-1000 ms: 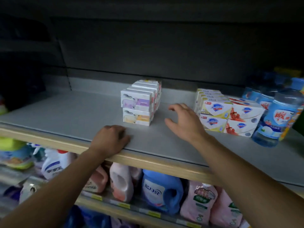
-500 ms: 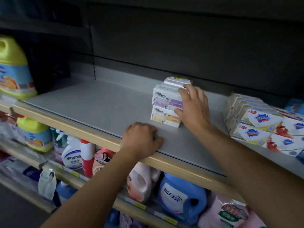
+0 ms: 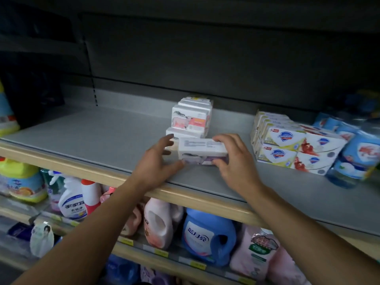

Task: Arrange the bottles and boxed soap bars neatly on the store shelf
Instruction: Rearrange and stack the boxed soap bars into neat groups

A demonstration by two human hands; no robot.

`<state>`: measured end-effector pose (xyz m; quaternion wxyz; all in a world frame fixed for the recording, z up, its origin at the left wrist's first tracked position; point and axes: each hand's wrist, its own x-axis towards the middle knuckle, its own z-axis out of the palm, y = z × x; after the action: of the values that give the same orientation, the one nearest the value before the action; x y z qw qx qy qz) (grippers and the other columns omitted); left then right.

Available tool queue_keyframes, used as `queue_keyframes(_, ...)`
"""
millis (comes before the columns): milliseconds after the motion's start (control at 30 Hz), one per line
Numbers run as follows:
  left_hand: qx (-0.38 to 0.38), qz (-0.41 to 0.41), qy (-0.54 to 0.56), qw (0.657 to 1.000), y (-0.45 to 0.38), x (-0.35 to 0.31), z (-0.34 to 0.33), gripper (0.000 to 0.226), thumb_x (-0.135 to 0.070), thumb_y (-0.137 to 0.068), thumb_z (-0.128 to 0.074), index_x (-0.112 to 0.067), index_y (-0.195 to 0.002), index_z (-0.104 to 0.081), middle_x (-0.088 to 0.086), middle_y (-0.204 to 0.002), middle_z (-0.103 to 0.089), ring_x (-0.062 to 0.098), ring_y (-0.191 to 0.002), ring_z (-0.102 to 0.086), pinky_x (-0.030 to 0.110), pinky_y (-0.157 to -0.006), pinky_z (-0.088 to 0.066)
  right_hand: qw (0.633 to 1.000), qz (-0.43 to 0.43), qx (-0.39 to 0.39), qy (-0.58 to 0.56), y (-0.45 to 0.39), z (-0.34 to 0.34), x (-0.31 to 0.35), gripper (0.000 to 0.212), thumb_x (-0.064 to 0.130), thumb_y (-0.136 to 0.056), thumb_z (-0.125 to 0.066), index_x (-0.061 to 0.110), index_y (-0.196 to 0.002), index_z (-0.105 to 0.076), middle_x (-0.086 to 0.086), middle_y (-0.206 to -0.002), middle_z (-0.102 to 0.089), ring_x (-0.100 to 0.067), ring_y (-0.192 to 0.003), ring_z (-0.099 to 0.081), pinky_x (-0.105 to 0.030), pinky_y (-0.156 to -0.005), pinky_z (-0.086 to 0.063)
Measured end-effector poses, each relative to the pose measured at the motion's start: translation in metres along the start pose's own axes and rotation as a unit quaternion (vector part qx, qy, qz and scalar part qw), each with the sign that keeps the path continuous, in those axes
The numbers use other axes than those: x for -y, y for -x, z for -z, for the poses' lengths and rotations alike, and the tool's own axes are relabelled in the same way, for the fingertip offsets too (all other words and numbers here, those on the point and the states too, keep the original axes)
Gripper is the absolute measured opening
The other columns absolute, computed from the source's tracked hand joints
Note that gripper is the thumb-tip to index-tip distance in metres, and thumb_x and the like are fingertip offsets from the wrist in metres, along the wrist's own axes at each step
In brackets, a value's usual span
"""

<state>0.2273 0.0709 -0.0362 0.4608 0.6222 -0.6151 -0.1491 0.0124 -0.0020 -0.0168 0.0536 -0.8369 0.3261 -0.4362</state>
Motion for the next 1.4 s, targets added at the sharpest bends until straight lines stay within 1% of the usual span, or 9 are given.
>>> queue_keyframes(200,0.05,-0.009,0.121,0.991,-0.006,-0.038,-0.033,0.057,-0.045,-0.072,-0.075,-0.005,-0.11,-0.062,0.019,-0.103,-0.069,0.03,-0.095,-0.067,0.055,-0.087,-0.053,0.989,-0.065,-0.018,-0.134,0.029,0.029,-0.008,0.059,0.0,-0.075,-0.075,0.024,-0.125,-0.056,0.01,-0.125,-0.05,-0.002,-0.112,-0.053,-0.02,-0.094,-0.047)
queue_keyframes(400,0.041,0.116,0.397,0.909,-0.013,-0.054,-0.072,0.012,-0.021,-0.088,-0.07,-0.016,-0.098,-0.068,0.013,-0.096,-0.074,0.027,-0.077,-0.073,0.035,-0.059,-0.059,0.955,-0.154,0.053,-0.249,0.049,0.045,-0.029,0.082,-0.002,-0.082,-0.068,0.039,-0.144,-0.036,0.0,-0.142,-0.048,-0.007,-0.117,-0.059,-0.024,-0.097,-0.049)
queue_keyframes(533,0.039,0.132,0.382,0.914,-0.019,-0.048,-0.076,0.021,-0.037,-0.082,-0.071,-0.022,-0.097,-0.07,0.011,-0.09,-0.073,0.027,-0.067,-0.071,0.033,-0.054,-0.057,0.933,-0.216,0.055,-0.282,0.049,0.044,-0.042,0.06,0.007,-0.084,-0.073,0.04,-0.131,-0.053,0.008,-0.128,-0.061,-0.007,-0.108,-0.064,-0.031,-0.098,-0.051)
queue_keyframes(633,0.066,0.122,0.395,0.908,-0.018,-0.047,-0.072,0.036,-0.049,-0.079,-0.065,-0.015,-0.089,-0.072,0.022,-0.073,-0.067,0.029,-0.055,-0.066,0.03,-0.05,-0.055,0.894,-0.281,0.035,-0.348,0.046,0.042,-0.043,0.033,0.028,-0.078,-0.079,0.026,-0.109,-0.068,0.003,-0.101,-0.071,-0.012,-0.077,-0.071,-0.035,-0.078,-0.06)
queue_keyframes(767,0.047,0.116,0.343,0.931,-0.012,-0.05,-0.074,0.056,-0.066,-0.075,-0.063,-0.01,-0.077,-0.066,0.02,-0.058,-0.061,0.028,-0.045,-0.057,0.027,-0.043,-0.046,0.868,-0.349,-0.001,-0.353,0.041,0.044,-0.038,0.04,0.061,-0.064,-0.066,0.025,-0.081,-0.074,-0.005,-0.065,-0.067,-0.018,-0.051,-0.064,-0.026,-0.046,-0.049)
queue_keyframes(967,-0.008,0.135,0.211,0.968,-0.011,-0.06,-0.08,0.075,-0.086,-0.071,-0.047,-0.018,-0.04,-0.055,0.011,-0.044,-0.053,0.018,-0.035,-0.048,0.02,-0.035,-0.034,0.856,-0.392,0.011,-0.337,0.032,0.044,-0.039,0.043,0.069,-0.068,-0.052,0.031,-0.065,-0.072,-0.002,-0.054,-0.06,-0.015,-0.041,-0.052,-0.02,-0.036,-0.034)
queue_keyframes(1067,-0.013,0.142,0.21,0.967,-0.013,-0.06,-0.082,0.07,-0.081,-0.073,-0.05,-0.018,-0.045,-0.058,0.012,-0.047,-0.057,0.019,-0.037,-0.051,0.02,-0.036,-0.037,0.856,-0.394,0.006,-0.335,0.033,0.043,-0.042,0.047,0.066,-0.066,-0.055,0.022,-0.068,-0.07,-0.003,-0.057,-0.062,-0.016,-0.043,-0.054,-0.021,-0.038,-0.036)
queue_keyframes(1233,0.023,0.132,0.333,0.933,-0.014,-0.054,-0.079,0.042,-0.047,-0.081,-0.061,-0.006,-0.089,-0.068,0.015,-0.064,-0.067,0.026,-0.051,-0.062,0.027,-0.047,-0.051,0.874,-0.336,-0.003,-0.351,0.04,0.04,-0.043,0.03,0.052,-0.057,-0.065,0.033,-0.079,-0.074,0.009,-0.078,-0.071,-0.014,-0.063,-0.065,-0.029,-0.061,-0.054)
queue_keyframes(1400,0.049,0.069,0.343,0.936,-0.012,-0.046,-0.079,0.018,-0.034,-0.09,-0.066,-0.019,-0.1,-0.069,0.011,-0.076,-0.067,0.021,-0.05,-0.058,0.025,-0.045,-0.048,0.918,-0.261,-0.014,-0.297,0.048,0.038,-0.048,0.028,0.03,-0.089,-0.068,0.038,-0.115,-0.061,0.022,-0.113,-0.062,-0.001,-0.099,-0.065,-0.026,-0.086,-0.051)
